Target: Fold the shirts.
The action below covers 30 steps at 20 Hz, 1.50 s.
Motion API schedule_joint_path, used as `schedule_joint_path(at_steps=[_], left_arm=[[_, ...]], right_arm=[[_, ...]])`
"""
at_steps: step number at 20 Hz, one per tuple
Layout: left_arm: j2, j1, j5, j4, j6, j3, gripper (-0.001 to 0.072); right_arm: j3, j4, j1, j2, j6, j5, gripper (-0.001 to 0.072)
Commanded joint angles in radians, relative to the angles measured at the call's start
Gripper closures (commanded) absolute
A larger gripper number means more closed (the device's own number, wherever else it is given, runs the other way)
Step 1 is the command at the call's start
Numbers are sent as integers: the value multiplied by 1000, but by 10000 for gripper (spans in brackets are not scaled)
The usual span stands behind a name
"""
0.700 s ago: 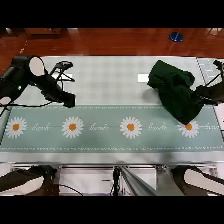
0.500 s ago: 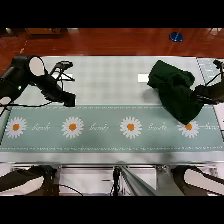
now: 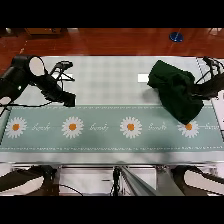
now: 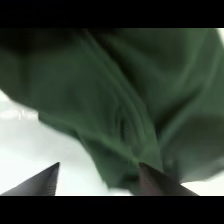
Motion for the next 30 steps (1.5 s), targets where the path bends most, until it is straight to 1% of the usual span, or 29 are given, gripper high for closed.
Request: schedule_joint_path(at_steps=[1,3,6,8,10,11,12,13,14,15,17,20,22,25,27,30], left_arm=[[-1,0,-1,0,0,1,-13],[-1,0,-1,0,0,1,-13],[-1,0,0,0,0,1,-13],[-3,0,0,0,0,1,-13],[-6,0,-1,0,0,1,-13],[-6,0,-1,0,0,1,-13],[-6,0,-2,0,0,1,-13],[-6,0,-1,0,0,1,-13],[-6,0,-1,1,0,1,-13],[-6,1,-2,2,0,1,-13],[-6,1,-1,4,0,1,-13],[-6,1,-2,4,0,1,-13],[-6,1,-6,4,0,1,-13],[-6,1,-37,4,0,1,-13],[-5,2,-98,3,2,1,-13],[10,2,-169,3,48,1,-13]], right_arm=[[0,6,23,-6,-3,-180,105],[0,13,23,-14,-48,-255,100],[0,55,23,-79,-121,-273,99],[0,114,23,-149,-126,-273,100],[0,185,23,-222,-126,-266,119],[0,217,23,-253,-126,-255,194],[0,246,23,-279,-126,-242,410],[0,257,23,-291,-126,-233,652],[0,269,23,-291,-127,-230,691],[4,286,23,-281,-135,-217,691],[34,343,23,-241,-189,-165,692],[74,509,31,-143,-227,-86,692],[75,573,86,-71,-233,-54,692],[75,570,253,-2,-218,-13,692],[75,552,400,7,-185,-13,692],[74,442,609,-10,-116,-37,692]])
